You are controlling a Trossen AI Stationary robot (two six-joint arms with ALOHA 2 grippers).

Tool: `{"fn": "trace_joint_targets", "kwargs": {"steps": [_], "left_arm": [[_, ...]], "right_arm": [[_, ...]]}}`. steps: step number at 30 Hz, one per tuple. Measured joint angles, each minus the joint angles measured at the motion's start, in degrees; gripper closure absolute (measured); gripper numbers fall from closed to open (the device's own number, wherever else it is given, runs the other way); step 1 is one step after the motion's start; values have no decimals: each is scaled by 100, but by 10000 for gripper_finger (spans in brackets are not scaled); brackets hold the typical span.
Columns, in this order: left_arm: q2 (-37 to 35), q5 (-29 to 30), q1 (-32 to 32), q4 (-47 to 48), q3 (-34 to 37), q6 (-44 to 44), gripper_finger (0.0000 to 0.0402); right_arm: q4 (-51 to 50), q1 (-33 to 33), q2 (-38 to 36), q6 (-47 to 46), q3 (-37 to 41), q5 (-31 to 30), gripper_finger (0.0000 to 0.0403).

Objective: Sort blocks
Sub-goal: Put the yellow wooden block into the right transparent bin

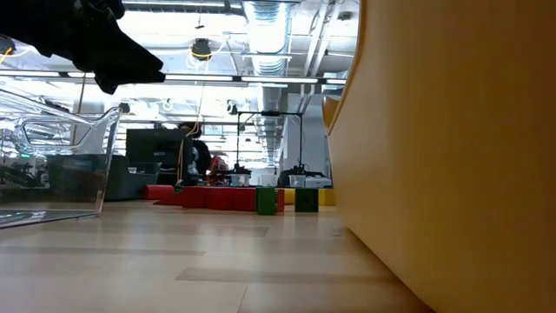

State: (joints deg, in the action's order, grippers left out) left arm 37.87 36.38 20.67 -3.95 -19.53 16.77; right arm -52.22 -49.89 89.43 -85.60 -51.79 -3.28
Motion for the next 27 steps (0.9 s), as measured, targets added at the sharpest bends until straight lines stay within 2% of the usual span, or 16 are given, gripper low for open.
{"fn": "trace_joint_targets", "kwargs": {"steps": [6, 11, 15, 18, 23, 27], "left_arm": [[0, 0, 0, 6, 2, -65, 246], [0, -1, 2, 13, 2, -67, 246], [0, 0, 7, 14, 0, -67, 246], [0, 0, 7, 14, 2, -67, 246], [0, 0, 7, 13, 2, -65, 246], [0, 0, 6, 11, 0, -63, 246]], "right_arm": [[-15, -216, 213, -446, 0, -429, 256], [2, -228, 212, -590, 2, -465, 205], [3, -225, 205, -570, 2, -458, 182], [-134, -221, 55, -569, -83, -310, 179], [-813, -221, -419, -603, -659, -298, 186], [-1771, -9, -706, -193, -1230, -690, 194]]}}
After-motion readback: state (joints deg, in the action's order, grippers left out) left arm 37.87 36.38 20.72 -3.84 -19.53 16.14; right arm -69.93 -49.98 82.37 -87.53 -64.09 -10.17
